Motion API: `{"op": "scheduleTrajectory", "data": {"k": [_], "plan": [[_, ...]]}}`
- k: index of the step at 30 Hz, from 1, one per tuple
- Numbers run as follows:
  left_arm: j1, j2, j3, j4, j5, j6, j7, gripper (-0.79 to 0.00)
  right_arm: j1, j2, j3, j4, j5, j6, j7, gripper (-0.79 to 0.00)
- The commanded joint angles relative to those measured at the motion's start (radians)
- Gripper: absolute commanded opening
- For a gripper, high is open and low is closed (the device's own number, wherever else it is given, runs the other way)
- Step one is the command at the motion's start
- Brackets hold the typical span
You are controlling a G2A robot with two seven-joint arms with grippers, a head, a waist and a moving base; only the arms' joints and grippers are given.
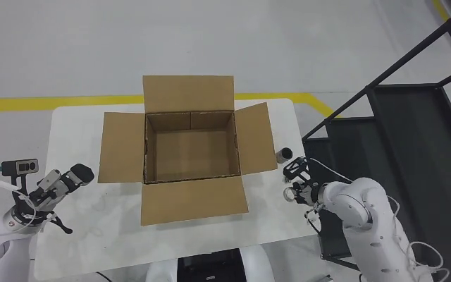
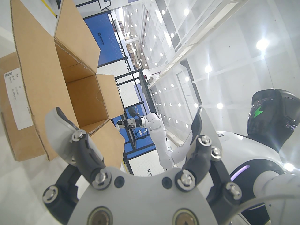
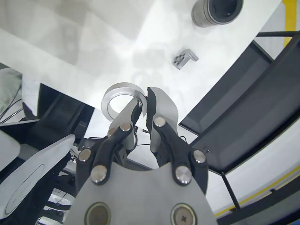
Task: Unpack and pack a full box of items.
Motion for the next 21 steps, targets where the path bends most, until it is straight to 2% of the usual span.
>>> {"op": "scheduleTrajectory", "data": {"k": [1,11,18,21], "plan": [[0.0,0.0,0.0,0.0,0.0,0.0,0.0,0.0,-0.005,-0.001,-0.041,0.019,-0.107,0.042,-0.053,-0.785],[0.0,0.0,0.0,0.0,0.0,0.0,0.0,0.0,-0.032,-0.015,-0.151,0.206,-0.269,0.23,-0.361,-0.785],[0.0,0.0,0.0,0.0,0.0,0.0,0.0,0.0,-0.034,-0.017,-0.207,0.283,-0.344,0.227,-0.421,-0.785],[0.0,0.0,0.0,0.0,0.0,0.0,0.0,0.0,-0.02,-0.02,-0.217,0.304,-0.358,0.259,-0.442,-0.785]]}}
